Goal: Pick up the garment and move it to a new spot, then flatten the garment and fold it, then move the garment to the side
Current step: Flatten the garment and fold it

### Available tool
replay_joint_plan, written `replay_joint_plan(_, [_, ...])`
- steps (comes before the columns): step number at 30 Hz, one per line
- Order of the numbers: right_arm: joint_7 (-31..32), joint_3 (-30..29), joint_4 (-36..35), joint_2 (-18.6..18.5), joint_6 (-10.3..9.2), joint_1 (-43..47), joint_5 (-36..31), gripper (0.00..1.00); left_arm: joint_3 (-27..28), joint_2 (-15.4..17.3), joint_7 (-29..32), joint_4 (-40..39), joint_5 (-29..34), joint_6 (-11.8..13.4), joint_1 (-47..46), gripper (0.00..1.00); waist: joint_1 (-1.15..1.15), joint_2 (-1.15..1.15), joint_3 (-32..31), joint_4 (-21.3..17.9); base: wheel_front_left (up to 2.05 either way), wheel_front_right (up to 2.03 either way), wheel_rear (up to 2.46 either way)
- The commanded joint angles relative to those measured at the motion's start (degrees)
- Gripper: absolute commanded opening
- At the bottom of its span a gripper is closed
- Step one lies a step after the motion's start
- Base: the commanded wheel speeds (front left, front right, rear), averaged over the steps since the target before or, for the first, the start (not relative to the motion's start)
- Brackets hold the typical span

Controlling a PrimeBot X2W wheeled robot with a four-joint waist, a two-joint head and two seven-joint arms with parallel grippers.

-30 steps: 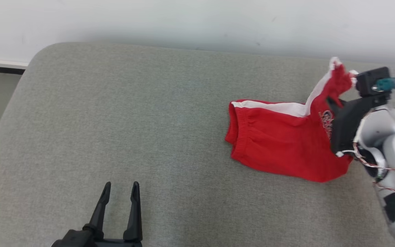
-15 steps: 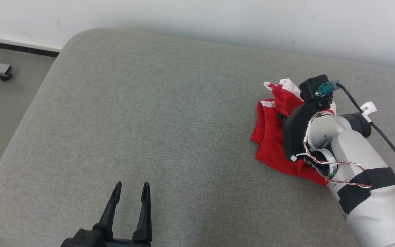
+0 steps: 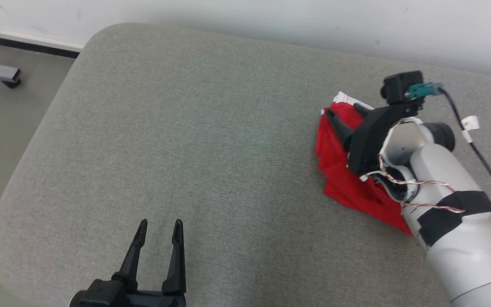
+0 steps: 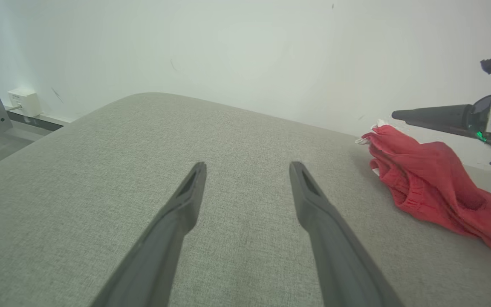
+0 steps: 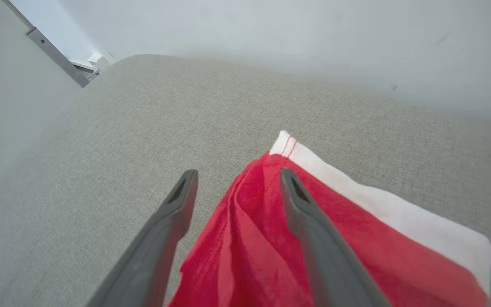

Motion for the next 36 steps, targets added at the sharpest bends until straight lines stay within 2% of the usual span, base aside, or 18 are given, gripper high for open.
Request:
replay_joint_plan(1, [-1.45, 0.36, -0.8, -1.57, -0.16, -0.43, 0.88, 1.0, 0.3, 0.0, -0.16, -0.03, 0.53, 0.07, 0.16, 1.0, 0.0, 0.0, -0.74, -0.93, 0.0, 0.0, 0.0])
replay_joint_plan(9, [-8.19, -1.16, -1.46, -8.81, -0.16, 4.1, 0.34, 1.0, 0.57, 0.0, -0.16, 0.04, 1.23, -0.56, 0.36, 1.0, 0.0, 0.0, -2.27, -2.85, 0.0, 0.0, 0.0])
replay_joint_plan(10, [-8.87, -1.53, -1.08, -9.45, -0.16, 4.96, 0.06, 0.93, 0.54, 0.0, -0.16, 0.07, 1.27, -0.64, 0.37, 1.0, 0.0, 0.0, -2.36, -2.95, 0.0, 0.0, 0.0])
replay_joint_plan(12, [-10.69, -2.32, -0.6, -10.42, -0.16, 6.71, -0.62, 0.95, 0.54, 0.0, -0.16, 0.07, 1.42, -0.72, 0.51, 1.0, 0.0, 0.0, -2.47, -3.16, 0.0, 0.0, 0.0])
replay_joint_plan(14, [-12.33, -2.77, -0.01, -10.49, -0.16, 8.73, -1.42, 0.73, 0.57, 0.0, -0.16, 0.05, 1.54, -0.84, 0.66, 1.0, 0.0, 0.0, -2.51, -3.33, 0.0, 0.0, 0.0])
replay_joint_plan(15, [-13.1, -2.87, 0.26, -10.26, -0.16, 9.58, -1.73, 0.67, 0.6, 0.0, -0.16, 0.08, 1.63, -0.93, 0.73, 1.0, 0.0, 0.0, -2.53, -3.38, 0.0, 0.0, 0.0])
replay_joint_plan(16, [-13.95, -3.03, 0.6, -9.97, -0.16, 10.45, -1.9, 0.46, 0.62, 0.0, -0.16, 0.11, 1.66, -1.0, 0.8, 1.0, 0.0, 0.0, -2.55, -3.39, 0.0, 0.0, 0.0])
replay_joint_plan(17, [-13.95, -3.03, 0.6, -9.97, -0.16, 10.45, -1.9, 0.46, 0.62, 0.0, -0.16, 0.11, 1.66, -1.0, 0.8, 1.0, 0.0, 0.0, -2.55, -3.39, 0.0, 0.0, 0.0])
replay_joint_plan(18, [-14.8, -3.1, 0.89, -9.62, -0.16, 11.2, -2.28, 0.31, 0.65, 0.01, -0.16, 0.14, 1.71, -0.97, 0.86, 1.0, 0.0, 0.0, -2.54, -3.39, 0.0, 0.0, 0.0])
replay_joint_plan(19, [-15.56, -2.85, 1.14, -9.15, -0.16, 11.74, -2.57, 0.0, 0.7, 0.01, -0.16, 0.12, 1.73, -1.04, 0.87, 1.0, 0.0, 0.0, -2.45, -3.39, 0.0, 0.0, 0.0])
replay_joint_plan(27, [-20.02, 1.28, 3.28, -3.77, -0.16, 12.28, -4.35, 0.0, 0.74, 0.0, -0.16, 0.27, 1.92, -1.62, -0.05, 1.0, 0.0, 0.0, -1.53, -2.67, 0.0, 0.0, 0.0])
replay_joint_plan(36, [-19.76, 9.93, 3.97, 1.27, -0.16, 14.16, -2.77, 0.0, 1.06, 0.01, -0.16, 0.77, 1.75, -1.27, 1.41, 1.0, 0.0, 0.0, -3.38, -2.16, 0.0, 0.0, 0.0])
